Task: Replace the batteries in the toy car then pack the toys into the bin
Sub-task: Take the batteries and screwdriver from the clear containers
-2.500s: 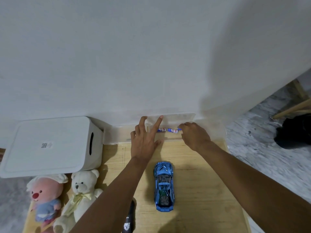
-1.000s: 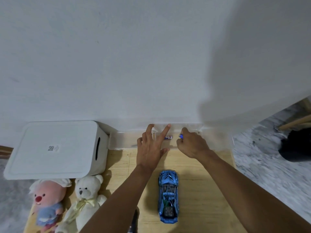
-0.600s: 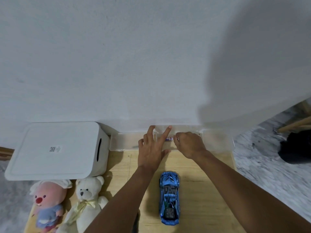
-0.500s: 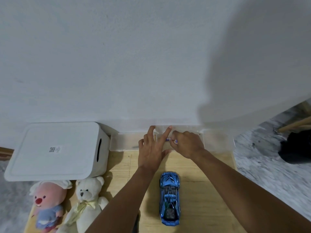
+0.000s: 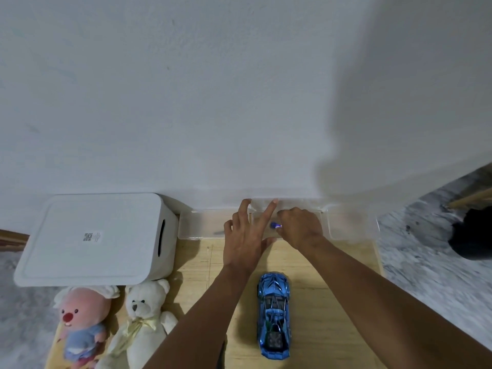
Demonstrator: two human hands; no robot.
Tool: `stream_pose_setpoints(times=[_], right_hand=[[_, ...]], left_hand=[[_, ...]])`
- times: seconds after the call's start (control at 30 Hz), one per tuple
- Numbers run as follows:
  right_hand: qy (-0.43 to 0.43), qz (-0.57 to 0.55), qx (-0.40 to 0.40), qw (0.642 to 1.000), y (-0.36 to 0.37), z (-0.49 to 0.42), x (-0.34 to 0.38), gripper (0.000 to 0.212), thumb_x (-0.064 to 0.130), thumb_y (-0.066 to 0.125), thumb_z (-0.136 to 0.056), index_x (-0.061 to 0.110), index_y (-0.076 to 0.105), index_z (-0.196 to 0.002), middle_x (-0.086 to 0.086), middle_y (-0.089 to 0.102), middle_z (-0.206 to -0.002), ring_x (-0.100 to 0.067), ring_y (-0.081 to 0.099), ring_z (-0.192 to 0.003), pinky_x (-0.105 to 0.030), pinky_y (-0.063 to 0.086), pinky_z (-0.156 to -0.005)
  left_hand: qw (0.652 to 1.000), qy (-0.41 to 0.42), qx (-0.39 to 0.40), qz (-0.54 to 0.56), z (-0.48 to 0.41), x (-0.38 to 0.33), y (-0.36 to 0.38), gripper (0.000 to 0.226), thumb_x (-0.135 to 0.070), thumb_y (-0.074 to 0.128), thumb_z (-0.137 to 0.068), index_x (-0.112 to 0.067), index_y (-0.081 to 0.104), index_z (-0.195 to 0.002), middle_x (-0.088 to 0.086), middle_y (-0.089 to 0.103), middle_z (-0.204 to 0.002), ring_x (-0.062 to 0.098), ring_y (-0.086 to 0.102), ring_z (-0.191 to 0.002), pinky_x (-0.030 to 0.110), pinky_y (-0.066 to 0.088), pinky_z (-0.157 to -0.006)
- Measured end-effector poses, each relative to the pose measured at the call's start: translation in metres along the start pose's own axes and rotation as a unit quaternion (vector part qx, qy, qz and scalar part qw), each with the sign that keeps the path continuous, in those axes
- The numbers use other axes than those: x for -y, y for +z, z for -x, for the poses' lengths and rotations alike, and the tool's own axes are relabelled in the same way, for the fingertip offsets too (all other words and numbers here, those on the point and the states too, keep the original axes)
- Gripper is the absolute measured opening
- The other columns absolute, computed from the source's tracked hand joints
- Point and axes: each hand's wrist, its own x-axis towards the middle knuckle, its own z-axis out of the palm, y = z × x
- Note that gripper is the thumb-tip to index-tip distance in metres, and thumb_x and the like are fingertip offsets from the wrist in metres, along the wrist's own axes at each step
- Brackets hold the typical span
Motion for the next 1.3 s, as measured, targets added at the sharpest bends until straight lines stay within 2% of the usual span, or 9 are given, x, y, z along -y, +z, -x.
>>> stream_pose_setpoints(times=[0.1, 0.2, 0.37, 0.5, 0.6, 0.7, 0.9, 1.17, 1.3], right_hand=[[0.014, 0.013, 0.014, 1.0, 0.003, -0.001, -0.005, 0.027, 0.033, 0.059, -0.098, 0.015, 0.064, -0.118, -0.007, 0.068, -0.111, -0.027, 0.068, -0.099, -0.032, 0.04, -0.07], [0.012, 0.01, 0.016, 1.0, 0.003, -0.003, -0.011, 0.028, 0.035, 0.06, -0.098, 0.016, 0.065, -0.117, -0.008, 0.068, -0.111, -0.027, 0.068, -0.099, -0.031, 0.04, -0.07], [0.034, -0.083, 0.008, 0.996, -0.007, 0.005, -0.022, 0.026, 0.044, 0.061, -0.096, 0.023, 0.071, -0.107, -0.005, 0.071, -0.103, -0.027, 0.067, -0.092, -0.03, 0.043, -0.07], [0.057, -0.126, -0.006, 0.99, -0.013, 0.025, -0.041, 0.024, 0.046, 0.058, -0.095, 0.027, 0.068, -0.106, -0.002, 0.07, -0.107, -0.026, 0.064, -0.097, -0.03, 0.042, -0.071], [0.036, -0.143, -0.027, 0.989, -0.017, 0.045, -0.051, 0.022, 0.049, 0.063, -0.091, 0.031, 0.068, -0.102, 0.002, 0.071, -0.105, -0.023, 0.064, -0.096, -0.03, 0.045, -0.073], [0.001, -0.137, -0.013, 0.99, -0.014, 0.068, -0.051, 0.023, 0.05, 0.066, -0.09, 0.032, 0.068, -0.103, 0.003, 0.071, -0.105, -0.022, 0.065, -0.097, -0.031, 0.048, -0.076], [-0.009, -0.054, 0.032, 0.998, 0.022, 0.081, -0.031, 0.026, 0.04, 0.059, -0.095, 0.021, 0.065, -0.111, -0.004, 0.07, -0.108, -0.028, 0.068, -0.095, -0.035, 0.053, -0.077], [0.018, -0.029, -0.011, 0.999, 0.041, 0.077, -0.014, 0.016, 0.02, 0.056, -0.097, 0.016, 0.062, -0.111, -0.003, 0.071, -0.102, -0.027, 0.07, -0.089, -0.032, 0.05, -0.069], [0.015, -0.029, -0.029, 0.999, 0.045, 0.078, -0.015, 0.023, 0.018, 0.056, -0.096, 0.017, 0.06, -0.119, -0.001, 0.071, -0.099, -0.026, 0.071, -0.083, -0.031, 0.047, -0.062]], left_hand=[[1.0, -0.003, 0.007, -0.003, 0.0, -0.001, -0.001, 0.109, -0.063, 0.076, -0.079, -0.046, 0.006, -0.161, 0.018, 0.031, -0.153, 0.026, 0.06, -0.105, 0.045, 0.056, -0.084], [1.0, -0.003, 0.006, -0.001, 0.0, -0.001, -0.001, 0.111, -0.064, 0.076, -0.079, -0.047, 0.003, -0.161, 0.018, 0.031, -0.154, 0.026, 0.06, -0.105, 0.045, 0.056, -0.084], [1.0, -0.004, 0.008, 0.003, 0.001, -0.001, 0.0, 0.105, -0.067, 0.07, -0.083, -0.048, 0.001, -0.16, 0.017, 0.03, -0.155, 0.026, 0.059, -0.105, 0.046, 0.055, -0.084], [1.0, -0.003, 0.01, -0.001, 0.0, 0.001, 0.001, 0.104, -0.069, 0.068, -0.084, -0.048, 0.001, -0.16, 0.017, 0.029, -0.153, 0.026, 0.058, -0.105, 0.046, 0.054, -0.083], [1.0, -0.004, 0.017, -0.005, -0.001, 0.003, 0.0, 0.106, -0.067, 0.07, -0.084, -0.048, -0.002, -0.16, 0.018, 0.029, -0.154, 0.027, 0.058, -0.105, 0.047, 0.053, -0.083], [0.999, -0.006, 0.036, -0.019, 0.001, 0.0, -0.003, 0.106, -0.064, 0.067, -0.086, -0.049, -0.009, -0.159, 0.017, 0.023, -0.156, 0.026, 0.056, -0.11, 0.046, 0.052, -0.088], [0.999, -0.007, 0.035, -0.028, 0.002, -0.004, -0.004, 0.108, -0.063, 0.069, -0.086, -0.048, -0.01, -0.159, 0.017, 0.021, -0.157, 0.026, 0.054, -0.114, 0.045, 0.051, -0.091], [0.999, -0.013, 0.029, -0.044, 0.004, -0.006, -0.002, 0.105, -0.068, 0.064, -0.087, -0.046, -0.008, -0.16, 0.018, 0.021, -0.157, 0.026, 0.056, -0.112, 0.045, 0.051, -0.09], [0.999, -0.014, 0.027, -0.045, 0.004, -0.007, -0.002, 0.104, -0.067, 0.064, -0.088, -0.046, -0.008, -0.16, 0.017, 0.02, -0.157, 0.026, 0.057, -0.111, 0.044, 0.051, -0.09]])
